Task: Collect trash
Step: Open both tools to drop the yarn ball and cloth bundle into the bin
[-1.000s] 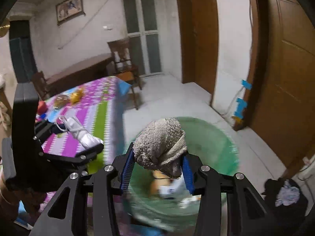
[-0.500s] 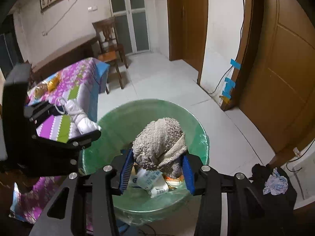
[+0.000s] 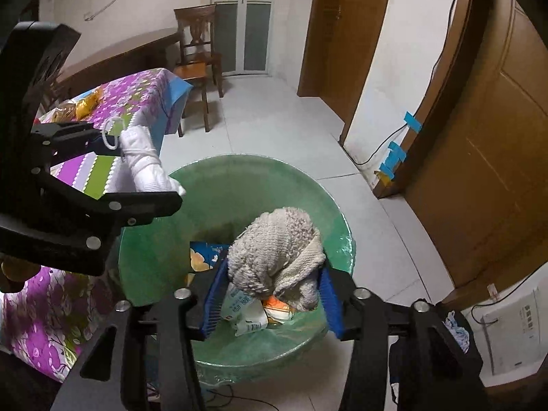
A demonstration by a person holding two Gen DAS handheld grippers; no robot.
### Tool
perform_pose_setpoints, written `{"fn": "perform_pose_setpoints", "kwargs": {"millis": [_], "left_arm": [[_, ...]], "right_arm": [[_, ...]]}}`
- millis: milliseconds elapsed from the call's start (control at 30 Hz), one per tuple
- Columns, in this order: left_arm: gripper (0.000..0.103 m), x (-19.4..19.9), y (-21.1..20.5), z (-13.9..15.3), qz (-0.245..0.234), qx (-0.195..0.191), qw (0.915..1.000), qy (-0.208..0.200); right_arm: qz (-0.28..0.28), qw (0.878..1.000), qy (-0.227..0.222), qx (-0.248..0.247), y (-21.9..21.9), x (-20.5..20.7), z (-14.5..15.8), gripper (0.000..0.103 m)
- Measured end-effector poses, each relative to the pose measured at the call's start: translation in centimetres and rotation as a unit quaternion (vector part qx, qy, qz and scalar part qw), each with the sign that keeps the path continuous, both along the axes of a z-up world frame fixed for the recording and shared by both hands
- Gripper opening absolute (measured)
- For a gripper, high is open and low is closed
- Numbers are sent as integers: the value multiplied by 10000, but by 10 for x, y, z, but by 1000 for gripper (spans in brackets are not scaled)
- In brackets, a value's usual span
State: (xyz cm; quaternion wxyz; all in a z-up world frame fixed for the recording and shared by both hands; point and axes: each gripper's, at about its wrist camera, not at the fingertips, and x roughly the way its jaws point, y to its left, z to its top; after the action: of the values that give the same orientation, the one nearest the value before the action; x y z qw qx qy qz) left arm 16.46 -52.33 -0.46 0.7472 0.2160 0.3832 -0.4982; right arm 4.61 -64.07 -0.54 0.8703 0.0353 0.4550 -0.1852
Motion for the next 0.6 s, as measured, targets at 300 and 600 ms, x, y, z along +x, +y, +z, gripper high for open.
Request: {"fn": "perform_pose_setpoints", "kwargs": {"millis": [300, 600], "left_arm": [[85, 9, 4, -4, 171, 67, 9997, 170], [85, -2, 16, 1, 243, 37, 9995, -179]], "right_arm": [[-15, 9998, -21, -220, -3, -4, -5, 77], [-84, 9996, -52, -277, 1, -12, -5, 77]]}}
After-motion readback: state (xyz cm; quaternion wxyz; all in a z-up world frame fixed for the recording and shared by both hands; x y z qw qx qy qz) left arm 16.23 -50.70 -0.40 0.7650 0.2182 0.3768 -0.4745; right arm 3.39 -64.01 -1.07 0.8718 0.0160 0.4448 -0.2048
